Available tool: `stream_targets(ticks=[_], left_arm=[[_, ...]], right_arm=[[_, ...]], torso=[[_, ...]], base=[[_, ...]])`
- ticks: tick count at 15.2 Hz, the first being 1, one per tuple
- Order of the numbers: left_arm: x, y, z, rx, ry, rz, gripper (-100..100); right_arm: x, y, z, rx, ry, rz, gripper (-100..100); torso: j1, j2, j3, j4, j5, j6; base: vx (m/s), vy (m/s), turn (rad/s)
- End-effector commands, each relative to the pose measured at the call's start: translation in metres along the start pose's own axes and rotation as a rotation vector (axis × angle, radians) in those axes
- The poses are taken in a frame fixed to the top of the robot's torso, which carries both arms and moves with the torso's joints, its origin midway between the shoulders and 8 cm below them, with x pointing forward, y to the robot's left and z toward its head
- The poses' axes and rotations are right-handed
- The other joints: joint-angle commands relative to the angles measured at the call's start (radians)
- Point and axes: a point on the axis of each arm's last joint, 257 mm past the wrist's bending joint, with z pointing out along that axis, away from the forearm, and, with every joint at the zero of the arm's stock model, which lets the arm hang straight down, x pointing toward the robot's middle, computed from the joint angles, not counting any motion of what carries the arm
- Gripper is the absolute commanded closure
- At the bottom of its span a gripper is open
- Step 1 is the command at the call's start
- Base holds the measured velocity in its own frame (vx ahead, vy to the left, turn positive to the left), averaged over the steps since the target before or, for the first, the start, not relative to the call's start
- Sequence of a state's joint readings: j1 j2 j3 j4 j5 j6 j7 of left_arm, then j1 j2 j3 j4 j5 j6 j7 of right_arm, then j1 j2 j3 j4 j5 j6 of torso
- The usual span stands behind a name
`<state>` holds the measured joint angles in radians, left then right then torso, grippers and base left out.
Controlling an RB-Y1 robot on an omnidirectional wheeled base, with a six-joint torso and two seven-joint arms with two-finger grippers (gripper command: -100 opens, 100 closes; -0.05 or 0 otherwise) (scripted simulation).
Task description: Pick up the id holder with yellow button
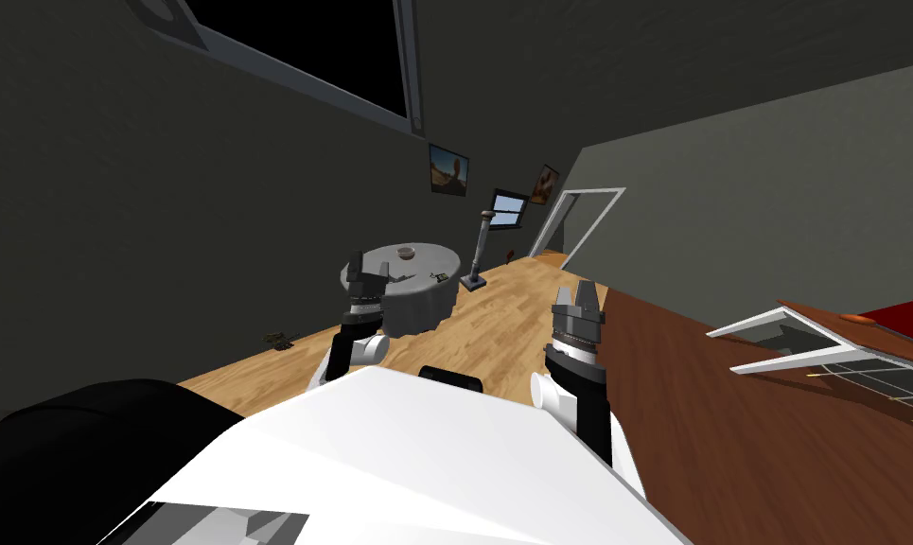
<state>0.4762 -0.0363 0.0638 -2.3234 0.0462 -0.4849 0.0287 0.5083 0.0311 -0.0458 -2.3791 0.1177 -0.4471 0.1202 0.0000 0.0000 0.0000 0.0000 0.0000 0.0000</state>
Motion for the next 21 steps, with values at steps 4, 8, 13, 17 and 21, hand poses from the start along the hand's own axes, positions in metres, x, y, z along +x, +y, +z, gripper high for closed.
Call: stream_targets(ticks=[4, 8, 13, 17, 21], left_arm=[[0.006, 0.007, 0.001, -0.029, 0.070, 0.028, -100], [0.009, 0.025, 0.002, -0.098, 0.144, 0.068, -100], [0.007, 0.041, 0.002, -0.163, 0.190, 0.101, -100], [0.002, 0.059, 0.001, -0.241, 0.223, 0.136, -100], [-0.007, 0.079, -0.001, -0.328, 0.248, 0.173, -100]], right_arm=[[0.000, 0.000, 0.000, 0.000, 0.000, 0.000, 0], [0.000, 0.000, 0.000, 0.000, 0.000, 0.000, 0], [0.000, 0.000, 0.000, 0.000, 0.000, 0.000, 0], [0.000, 0.000, 0.000, 0.000, 0.000, 0.000, 0], [0.000, 0.000, 0.000, 0.000, 0.000, 0.000, 0]], torso=[[0.000, -0.001, 0.000, 0.000, 0.000, 0.000], [-0.001, -0.002, -0.001, 0.000, 0.000, 0.000], [-0.001, -0.003, -0.002, -0.001, 0.000, 0.000], [-0.001, -0.003, -0.002, -0.001, 0.000, 0.000], [-0.002, -0.004, -0.002, -0.001, 0.000, 0.000]], base=[[0.010, -0.006, -0.011], [0.029, -0.014, -0.025], [0.034, -0.020, -0.025], [0.042, -0.021, -0.032], [0.047, -0.026, -0.038]])
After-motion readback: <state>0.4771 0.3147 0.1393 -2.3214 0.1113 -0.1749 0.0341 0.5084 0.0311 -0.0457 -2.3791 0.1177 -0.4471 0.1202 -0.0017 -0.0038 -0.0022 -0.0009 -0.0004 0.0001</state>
